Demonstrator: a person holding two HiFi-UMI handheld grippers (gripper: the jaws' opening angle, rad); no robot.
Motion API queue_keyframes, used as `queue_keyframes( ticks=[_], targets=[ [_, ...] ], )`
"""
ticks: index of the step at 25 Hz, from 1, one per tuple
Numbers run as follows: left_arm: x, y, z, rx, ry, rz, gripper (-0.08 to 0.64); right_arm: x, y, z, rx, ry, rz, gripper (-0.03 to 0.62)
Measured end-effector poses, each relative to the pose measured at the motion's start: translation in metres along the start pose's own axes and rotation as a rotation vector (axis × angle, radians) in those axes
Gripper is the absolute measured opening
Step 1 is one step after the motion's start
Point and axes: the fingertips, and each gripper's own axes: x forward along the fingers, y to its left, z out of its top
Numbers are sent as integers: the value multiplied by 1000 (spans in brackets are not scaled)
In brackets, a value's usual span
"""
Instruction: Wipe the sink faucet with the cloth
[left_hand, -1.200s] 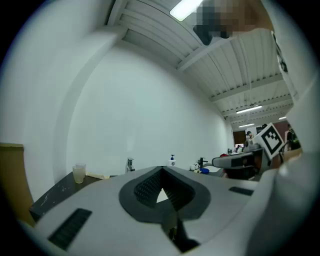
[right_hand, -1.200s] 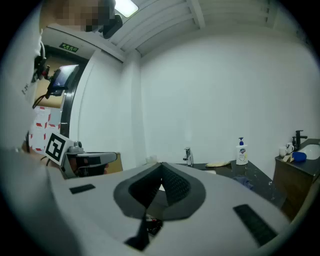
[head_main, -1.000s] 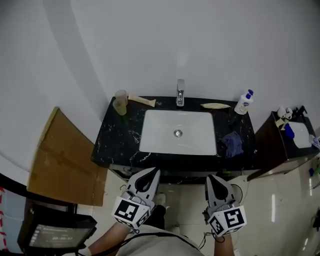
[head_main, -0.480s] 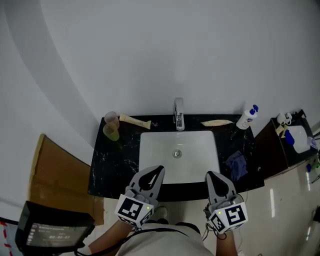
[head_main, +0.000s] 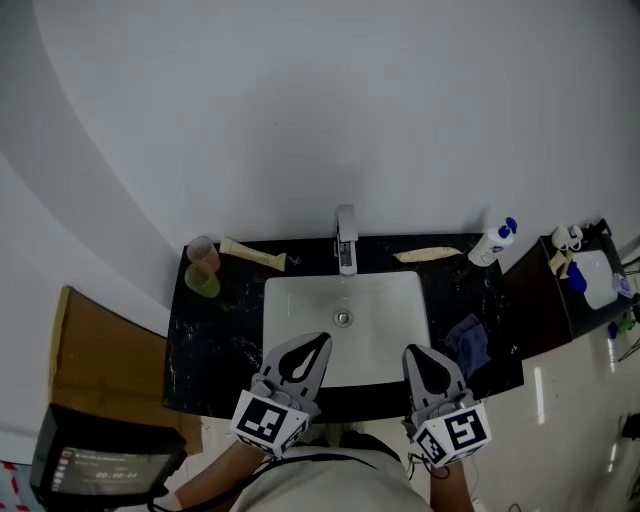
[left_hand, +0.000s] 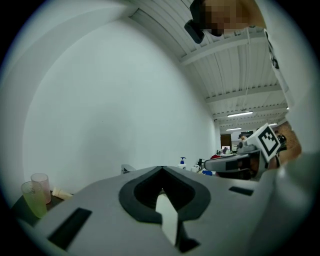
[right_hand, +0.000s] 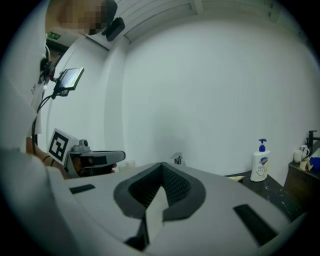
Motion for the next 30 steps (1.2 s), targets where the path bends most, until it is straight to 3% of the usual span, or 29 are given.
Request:
queue_keyframes(
  ticks=[6, 10, 18, 19, 21, 23, 25, 30],
  targets=[
    [33, -18, -7, -7, 28, -38, -3, 2, -30, -6, 13, 4, -5, 2],
    [63, -42, -12, 7, 49, -119, -2, -17, -78, -34, 13, 60, -114, 3],
    [117, -123, -33, 13, 94, -368, -3, -87, -165, -124, 41, 219, -371, 3],
    [121, -134, -34, 12, 99, -395, -2, -92, -173, -133, 41, 243, -387, 14],
    [129, -155, -34, 12, 106, -442, -3, -95, -185, -150, 43, 297, -390, 158],
    [135, -169, -36, 16, 112, -477, -2, -93, -197, -166, 36, 353, -385, 193],
    [138, -176, -37, 18, 118, -493, -2, -89, -211, -179, 21, 408, -386, 277],
    [138, -171, -42, 28, 143, -474, -2, -71, -244, -197, 29, 514, -379, 281]
  ],
)
